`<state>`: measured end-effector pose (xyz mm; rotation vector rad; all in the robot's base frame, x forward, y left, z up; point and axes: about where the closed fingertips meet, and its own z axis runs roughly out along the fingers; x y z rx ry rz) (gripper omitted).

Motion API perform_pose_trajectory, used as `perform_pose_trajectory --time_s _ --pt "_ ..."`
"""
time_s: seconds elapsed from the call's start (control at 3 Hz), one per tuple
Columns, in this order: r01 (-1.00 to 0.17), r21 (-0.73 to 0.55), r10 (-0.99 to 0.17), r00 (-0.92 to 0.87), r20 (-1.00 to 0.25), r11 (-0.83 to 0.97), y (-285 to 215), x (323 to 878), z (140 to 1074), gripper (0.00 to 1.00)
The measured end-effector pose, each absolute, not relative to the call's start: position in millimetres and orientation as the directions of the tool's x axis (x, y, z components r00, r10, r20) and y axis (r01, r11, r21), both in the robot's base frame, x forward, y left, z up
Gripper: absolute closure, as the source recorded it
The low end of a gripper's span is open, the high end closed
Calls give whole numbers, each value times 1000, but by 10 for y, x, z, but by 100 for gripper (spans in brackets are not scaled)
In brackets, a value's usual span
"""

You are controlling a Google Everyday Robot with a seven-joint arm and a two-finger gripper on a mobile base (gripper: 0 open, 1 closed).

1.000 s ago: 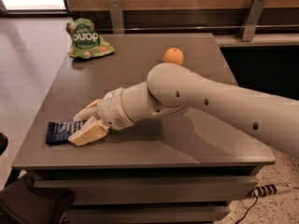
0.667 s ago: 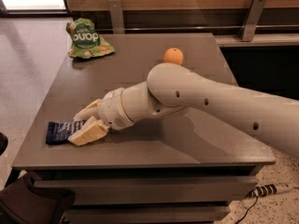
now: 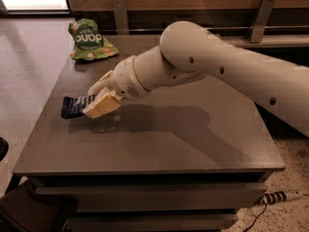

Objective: Move rxbar blueberry near green rice chip bag

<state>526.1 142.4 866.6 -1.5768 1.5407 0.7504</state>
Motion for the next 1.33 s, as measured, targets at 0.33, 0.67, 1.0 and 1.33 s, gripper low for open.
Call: perform_pose_trajectory --time_s 0.33,0.67,1.0,1.33 --pt "-978 -187 -542 110 -833 89 1241 5676 9087 100" --pt "-963 -223 -565 102 -819 150 1122 6187 9400 100" --pt "-949 -224 -592 51 -804 223 1073 6766 9553 100" --pt "-932 -219 -618 -7 -786 289 1058 7226 9600 100"
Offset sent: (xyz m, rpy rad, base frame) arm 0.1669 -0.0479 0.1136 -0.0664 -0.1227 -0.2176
